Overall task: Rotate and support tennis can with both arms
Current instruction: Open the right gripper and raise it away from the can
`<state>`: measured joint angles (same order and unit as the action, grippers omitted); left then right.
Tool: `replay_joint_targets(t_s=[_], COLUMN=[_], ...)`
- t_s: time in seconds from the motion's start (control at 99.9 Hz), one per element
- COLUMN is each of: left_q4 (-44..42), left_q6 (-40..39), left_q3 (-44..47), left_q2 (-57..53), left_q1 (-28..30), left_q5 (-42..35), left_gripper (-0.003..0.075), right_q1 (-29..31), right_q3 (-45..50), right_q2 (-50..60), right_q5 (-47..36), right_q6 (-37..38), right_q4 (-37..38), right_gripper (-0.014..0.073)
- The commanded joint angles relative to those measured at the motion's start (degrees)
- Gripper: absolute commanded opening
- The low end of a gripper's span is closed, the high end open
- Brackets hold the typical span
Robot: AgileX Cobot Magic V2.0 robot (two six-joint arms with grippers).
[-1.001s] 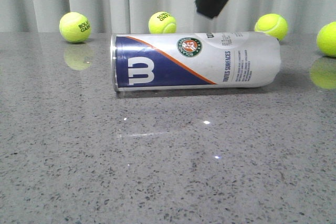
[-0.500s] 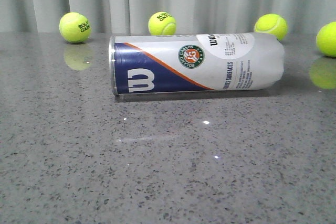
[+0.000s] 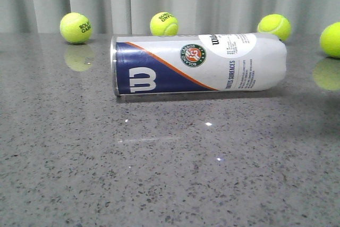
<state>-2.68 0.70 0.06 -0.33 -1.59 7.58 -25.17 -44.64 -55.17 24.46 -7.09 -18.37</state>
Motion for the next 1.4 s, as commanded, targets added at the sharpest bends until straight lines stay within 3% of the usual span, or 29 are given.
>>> replay_joint_targets(t_s=[0.0, 0.24, 0.5, 0.61, 0.8, 1.041, 1.121, 1.291, 1.391], left_q4=[0.4, 0.4, 0.4, 5.5, 3.7, 5.9, 10.0, 21.0, 28.5], left_q6=[-0.7, -0.7, -0.7, -0.7, -0.7, -0.7, -0.7, -0.3, 0.9], left_q3=[2.5, 2.5, -0.5, -5.9, -17.0, -26.5, -28.8, -32.7, -34.4], left_q2=[-2.0, -2.0, -1.7, 0.2, 9.5, 25.0, 29.9, 38.9, 44.1], left_q1=[-0.1, -0.1, -0.1, -0.1, -0.1, -0.1, -0.1, -0.1, -0.1], left_q5=[-4.9, -5.8, -6.3, 0.6, 18.1, 26.7, 27.0, 26.8, 26.8], left_gripper=[-0.0019, -0.0018, -0.0019, -0.0019, -0.0019, -0.0008, 0.0082, 0.0508, 0.0611], right_q1=[0.0, 0.0, 0.0, 0.0, 0.0, 0.0, 0.0, 0.0, 0.0], right_q3=[5.7, 23.7, 32.3, 32.6, 32.6, 32.6, 32.6, 32.6, 32.6], right_q2=[6.8, 26.3, 44.6, 48.2, 48.9, 48.9, 48.9, 48.9, 48.9], right_q5=[-9.6, -19.4, -16.7, -14.1, -13.6, -13.6, -13.6, -13.6, -13.6], right_q6=[-1.5, -1.7, -1.7, -1.7, -1.7, -1.7, -1.7, -1.7, -1.7], right_q4=[0.0, 0.1, 0.1, 0.1, 0.1, 0.1, 0.1, 0.1, 0.1], right_gripper=[-0.0061, -0.0061, -0.0061, -0.0061, -0.0061, -0.0061, -0.0061, -0.0061, -0.0061])
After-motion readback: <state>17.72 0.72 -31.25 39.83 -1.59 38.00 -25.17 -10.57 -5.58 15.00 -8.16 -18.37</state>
